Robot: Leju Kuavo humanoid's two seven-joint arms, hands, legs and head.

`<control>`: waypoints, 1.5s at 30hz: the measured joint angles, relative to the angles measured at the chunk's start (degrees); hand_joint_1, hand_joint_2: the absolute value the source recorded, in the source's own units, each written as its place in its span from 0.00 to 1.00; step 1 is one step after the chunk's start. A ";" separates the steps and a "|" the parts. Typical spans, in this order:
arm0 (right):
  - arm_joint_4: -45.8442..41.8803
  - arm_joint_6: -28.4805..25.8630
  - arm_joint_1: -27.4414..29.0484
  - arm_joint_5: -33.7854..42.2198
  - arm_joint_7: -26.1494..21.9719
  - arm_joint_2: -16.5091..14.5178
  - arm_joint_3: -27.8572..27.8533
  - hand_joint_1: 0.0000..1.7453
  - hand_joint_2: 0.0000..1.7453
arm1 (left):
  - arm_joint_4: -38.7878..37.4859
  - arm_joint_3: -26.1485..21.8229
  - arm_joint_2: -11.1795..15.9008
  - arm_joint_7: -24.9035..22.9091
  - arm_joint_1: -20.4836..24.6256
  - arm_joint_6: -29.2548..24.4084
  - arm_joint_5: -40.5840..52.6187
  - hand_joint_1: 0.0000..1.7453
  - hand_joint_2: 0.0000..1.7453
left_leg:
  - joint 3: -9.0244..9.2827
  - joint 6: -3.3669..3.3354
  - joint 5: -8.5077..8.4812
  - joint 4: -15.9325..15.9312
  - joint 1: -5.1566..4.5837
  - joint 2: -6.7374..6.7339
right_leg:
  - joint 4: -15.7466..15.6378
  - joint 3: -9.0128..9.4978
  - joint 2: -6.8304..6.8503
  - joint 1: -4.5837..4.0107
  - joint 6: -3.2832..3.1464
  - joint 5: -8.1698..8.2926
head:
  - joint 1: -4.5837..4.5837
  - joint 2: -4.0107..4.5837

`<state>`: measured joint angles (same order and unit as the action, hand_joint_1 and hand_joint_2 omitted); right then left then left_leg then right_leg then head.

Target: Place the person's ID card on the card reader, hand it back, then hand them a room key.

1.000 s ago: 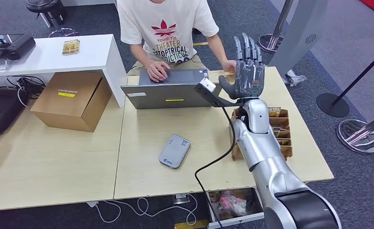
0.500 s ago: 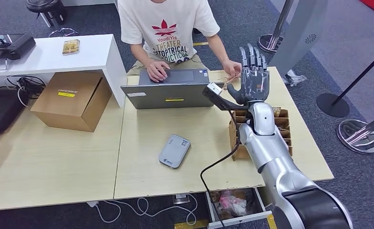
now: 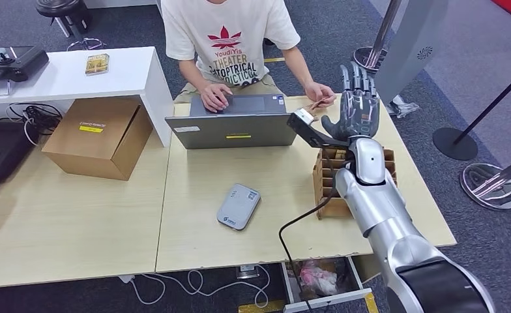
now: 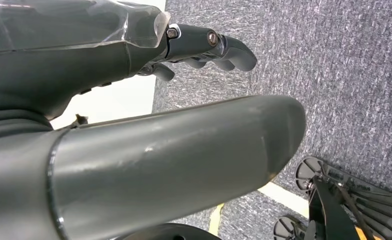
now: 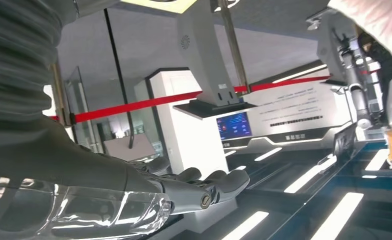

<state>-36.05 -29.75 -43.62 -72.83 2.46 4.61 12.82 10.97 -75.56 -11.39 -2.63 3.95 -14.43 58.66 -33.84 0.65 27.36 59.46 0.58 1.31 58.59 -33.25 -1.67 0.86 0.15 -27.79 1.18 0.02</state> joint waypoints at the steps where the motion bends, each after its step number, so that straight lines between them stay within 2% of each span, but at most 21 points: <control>1: -0.73 0.35 0.11 -0.09 0.46 0.44 0.16 0.00 1.00 | 0.00 0.00 0.00 -0.15 0.00 0.05 0.05 0.00 0.00 | 0.00 0.00 0.00 0.00 0.00 0.00 | 0.00 0.00 0.00 0.00 0.00 0.00 | 0.00 0.00; 20: -6.29 15.76 -0.39 0.19 3.44 5.83 2.16 0.00 1.00 | 0.00 0.00 0.02 -0.74 -0.12 0.74 0.38 0.00 0.00 | -0.02 -0.01 0.00 0.00 -0.01 0.00 | -0.01 0.00 0.00 0.01 0.03 0.02 | 0.00 0.00; 38: -7.86 24.92 -1.91 3.20 4.26 10.62 5.48 0.00 1.00 | 0.00 0.00 0.00 -0.87 -0.22 0.92 -0.02 0.00 0.00 | -0.03 -0.01 0.00 0.01 -0.02 0.01 | -0.01 0.00 0.00 0.02 0.05 0.04 | 0.00 0.00; 45: -7.89 27.12 -1.93 4.65 4.17 11.33 6.88 0.00 1.00 | 0.00 -0.03 0.00 -0.71 -0.23 1.30 -0.21 0.00 0.00 | -0.03 -0.01 0.00 0.01 -0.01 0.00 | -0.01 0.00 0.00 0.01 0.05 0.04 | -0.01 0.00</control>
<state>-43.94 -2.62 -45.55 -68.18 6.63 15.94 19.70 10.97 -75.59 -11.39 -3.34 3.73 -13.13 58.45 -33.86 0.64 27.36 59.47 0.57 1.31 58.58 -33.25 -1.67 0.86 0.20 -27.75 1.17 0.02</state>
